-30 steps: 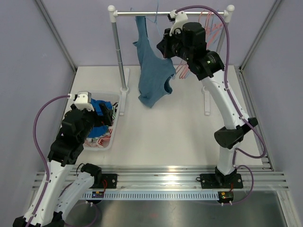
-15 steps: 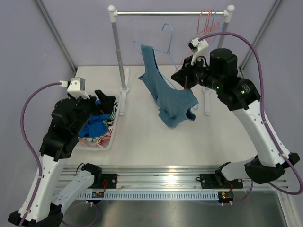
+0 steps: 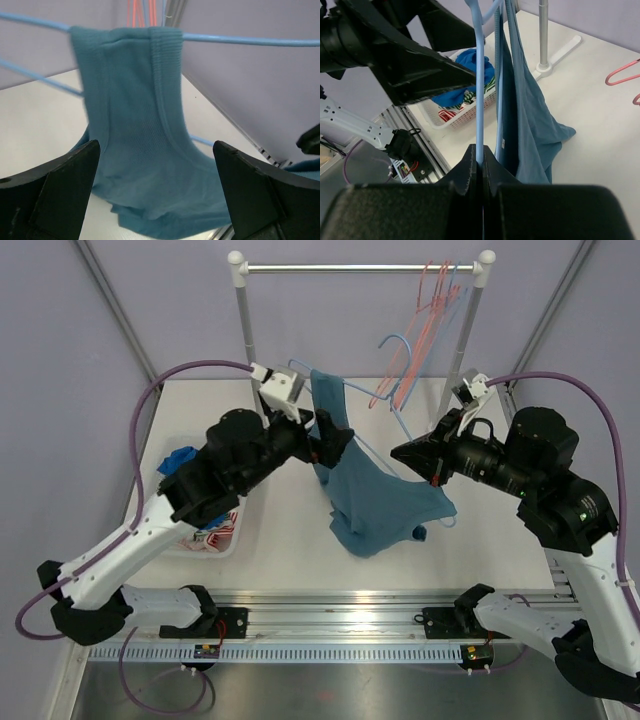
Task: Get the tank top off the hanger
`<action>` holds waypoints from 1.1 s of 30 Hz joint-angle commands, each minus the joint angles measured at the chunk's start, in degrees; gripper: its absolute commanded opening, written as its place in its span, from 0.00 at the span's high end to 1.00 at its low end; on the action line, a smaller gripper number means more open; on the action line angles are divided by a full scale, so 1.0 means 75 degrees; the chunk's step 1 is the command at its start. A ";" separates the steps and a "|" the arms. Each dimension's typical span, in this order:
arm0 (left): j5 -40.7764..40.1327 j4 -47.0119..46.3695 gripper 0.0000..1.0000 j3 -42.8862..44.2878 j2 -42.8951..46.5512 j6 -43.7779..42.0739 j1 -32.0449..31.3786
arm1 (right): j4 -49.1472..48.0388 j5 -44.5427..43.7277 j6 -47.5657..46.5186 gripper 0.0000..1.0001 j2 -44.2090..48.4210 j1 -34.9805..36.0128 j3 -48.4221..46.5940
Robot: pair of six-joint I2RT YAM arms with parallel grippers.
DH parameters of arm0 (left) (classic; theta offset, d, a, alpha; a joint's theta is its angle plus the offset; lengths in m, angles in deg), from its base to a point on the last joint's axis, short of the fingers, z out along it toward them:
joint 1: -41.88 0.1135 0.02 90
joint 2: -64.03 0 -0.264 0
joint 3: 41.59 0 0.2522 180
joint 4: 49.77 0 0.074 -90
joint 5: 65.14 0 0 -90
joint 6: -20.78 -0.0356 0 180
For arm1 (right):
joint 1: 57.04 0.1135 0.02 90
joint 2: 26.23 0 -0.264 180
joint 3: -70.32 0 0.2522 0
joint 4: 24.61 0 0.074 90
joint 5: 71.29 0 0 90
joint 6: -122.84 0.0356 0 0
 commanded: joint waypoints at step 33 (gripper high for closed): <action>-0.3641 -0.1016 1.00 0.0998 -0.1487 -0.1674 -0.0192 | 0.0069 -0.0215 -0.0240 1.00 0.0562 0.0063 0.1049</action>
